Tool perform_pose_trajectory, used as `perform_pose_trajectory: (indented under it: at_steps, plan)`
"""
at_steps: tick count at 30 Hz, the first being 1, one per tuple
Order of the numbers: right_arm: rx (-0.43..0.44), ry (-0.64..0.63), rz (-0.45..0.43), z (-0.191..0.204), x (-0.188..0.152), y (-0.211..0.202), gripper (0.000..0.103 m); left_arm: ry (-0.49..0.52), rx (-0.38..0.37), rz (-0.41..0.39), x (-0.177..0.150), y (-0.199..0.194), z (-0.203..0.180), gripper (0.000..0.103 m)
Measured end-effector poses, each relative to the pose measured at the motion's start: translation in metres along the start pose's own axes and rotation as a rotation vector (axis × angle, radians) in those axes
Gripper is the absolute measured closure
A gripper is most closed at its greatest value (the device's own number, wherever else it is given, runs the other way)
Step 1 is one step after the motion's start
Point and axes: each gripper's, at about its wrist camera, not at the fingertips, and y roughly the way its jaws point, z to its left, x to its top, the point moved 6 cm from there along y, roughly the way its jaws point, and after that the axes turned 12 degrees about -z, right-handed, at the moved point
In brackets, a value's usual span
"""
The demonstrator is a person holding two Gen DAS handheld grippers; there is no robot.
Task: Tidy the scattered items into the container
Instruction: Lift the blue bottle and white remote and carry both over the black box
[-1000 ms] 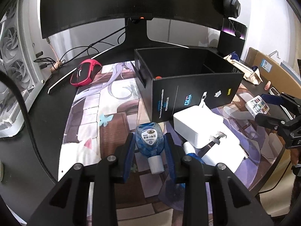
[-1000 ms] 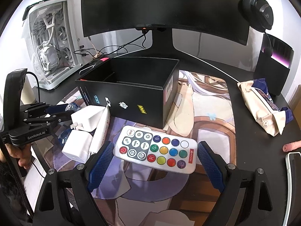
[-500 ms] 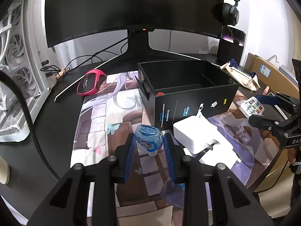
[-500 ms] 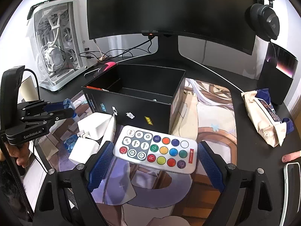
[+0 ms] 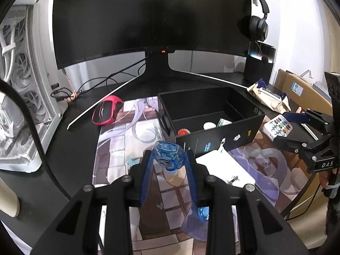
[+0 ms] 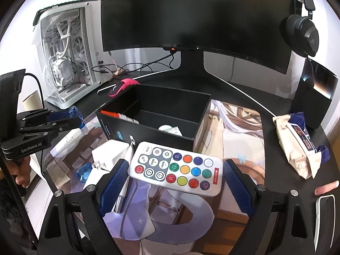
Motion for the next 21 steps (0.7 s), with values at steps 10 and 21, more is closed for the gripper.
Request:
perform_pose_trajectory:
  at_steps: [10, 21]
  plan:
    - [0.015, -0.001, -0.029, 0.0, 0.022, 0.006, 0.012, 0.026, -0.02, -0.032, 0.028, 0.0, -0.007, 0.074]
    - [0.02, 0.028, -0.047, -0.01, 0.041, 0.027, 0.012, 0.042, -0.074, -0.059, 0.06, 0.019, -0.019, 0.074]
